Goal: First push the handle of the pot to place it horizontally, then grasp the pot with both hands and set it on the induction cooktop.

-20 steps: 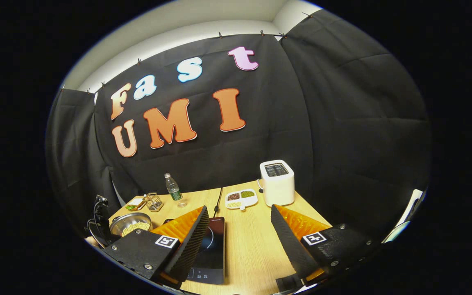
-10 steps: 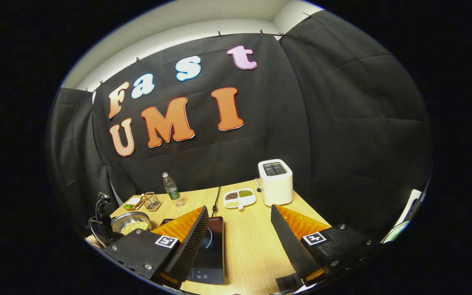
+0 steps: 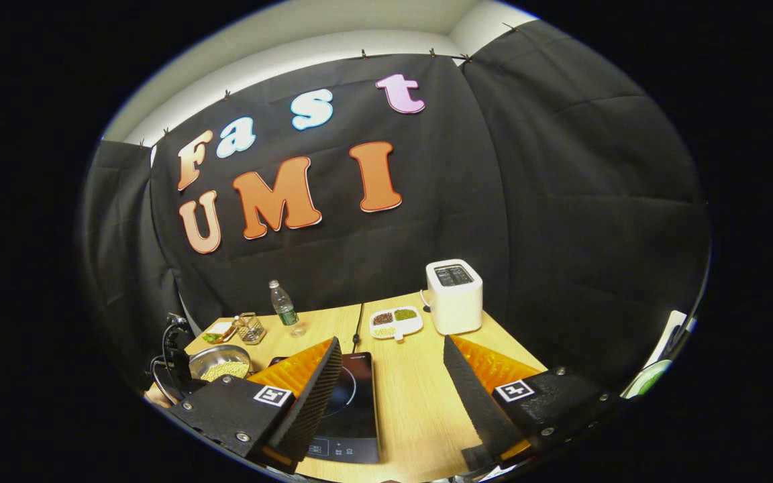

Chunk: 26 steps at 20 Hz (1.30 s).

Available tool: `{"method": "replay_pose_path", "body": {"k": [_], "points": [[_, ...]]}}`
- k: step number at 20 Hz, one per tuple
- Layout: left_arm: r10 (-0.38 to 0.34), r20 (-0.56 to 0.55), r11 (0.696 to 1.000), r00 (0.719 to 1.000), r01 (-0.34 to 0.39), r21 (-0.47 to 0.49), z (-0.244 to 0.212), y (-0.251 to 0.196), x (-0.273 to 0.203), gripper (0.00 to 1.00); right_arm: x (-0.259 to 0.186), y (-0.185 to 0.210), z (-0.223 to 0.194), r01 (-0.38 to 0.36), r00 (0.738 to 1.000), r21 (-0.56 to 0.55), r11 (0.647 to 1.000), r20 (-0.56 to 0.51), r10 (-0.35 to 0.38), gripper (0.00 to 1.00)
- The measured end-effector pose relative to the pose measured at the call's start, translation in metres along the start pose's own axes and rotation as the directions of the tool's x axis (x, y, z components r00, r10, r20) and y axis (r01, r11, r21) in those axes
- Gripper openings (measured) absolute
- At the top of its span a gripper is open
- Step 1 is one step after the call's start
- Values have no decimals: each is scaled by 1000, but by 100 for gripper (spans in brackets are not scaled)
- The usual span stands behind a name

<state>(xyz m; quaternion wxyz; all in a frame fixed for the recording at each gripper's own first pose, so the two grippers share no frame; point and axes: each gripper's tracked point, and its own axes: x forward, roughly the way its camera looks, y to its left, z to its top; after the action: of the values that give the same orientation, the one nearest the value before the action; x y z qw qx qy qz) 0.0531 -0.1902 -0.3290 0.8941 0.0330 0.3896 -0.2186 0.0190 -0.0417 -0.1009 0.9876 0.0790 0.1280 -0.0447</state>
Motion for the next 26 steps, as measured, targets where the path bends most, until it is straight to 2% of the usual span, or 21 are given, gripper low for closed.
{"method": "replay_pose_path", "body": {"k": [3, 6, 8, 9, 13, 16, 18, 19, 20, 21, 22, 26], "points": [[-9, 66, 998, 998, 5, 58, 12, 1, -25, 2, 4, 17, -9, -9, 999, 18, 1000, -41, 10, 95], [35, 145, 995, 989, -48, 91, 25, 28, -56, 2, 7, 41, -18, -25, 998, -9, 1000, -58, 25, 95], [92, 184, 993, 979, -104, 58, 30, 58, -78, 2, 10, 63, -26, -47, 996, -35, 998, -76, 44, 95], [102, 194, 993, 976, -110, 30, 30, 69, -89, 0, 11, 76, -30, -68, 994, -40, 997, -91, 64, 95], [174, 201, 980, 964, -148, -135, 26, 139, -124, 2, 18, 130, -48, -136, 983, -53, 989, -136, 127, 95], [243, 195, 962, 950, -209, -179, 18, 195, -148, 7, 29, 177, -74, -211, 956, -44, 977, -218, 197, 95], [274, 207, 955, 939, -242, -169, 18, 226, -157, 13, 39, 200, -87, -236, 943, -45, 971, -253, 217, 95], [278, 209, 955, 937, -248, -160, 16, 234, -158, 24, 46, 207, -93, -232, 942, -67, 970, -263, 207, 95], [278, 214, 956, 936, -248, -154, 16, 241, -158, 30, 56, 214, -99, -223, 945, -91, 971, -263, 193, 95], [275, 212, 958, 938, -247, -148, 13, 247, -154, 55, 65, 221, -105, -216, 947, -110, 970, -265, 181, 95], [279, 199, 957, 939, -255, -137, 11, 253, -150, 66, 72, 232, -117, -220, 942, -120, 968, -285, 179, 95], [304, 195, 951, 932, -287, -113, 19, 285, -127, 67, 89, 277, -164, -260, 904, -137, 956, -383, 191, 95]]}}
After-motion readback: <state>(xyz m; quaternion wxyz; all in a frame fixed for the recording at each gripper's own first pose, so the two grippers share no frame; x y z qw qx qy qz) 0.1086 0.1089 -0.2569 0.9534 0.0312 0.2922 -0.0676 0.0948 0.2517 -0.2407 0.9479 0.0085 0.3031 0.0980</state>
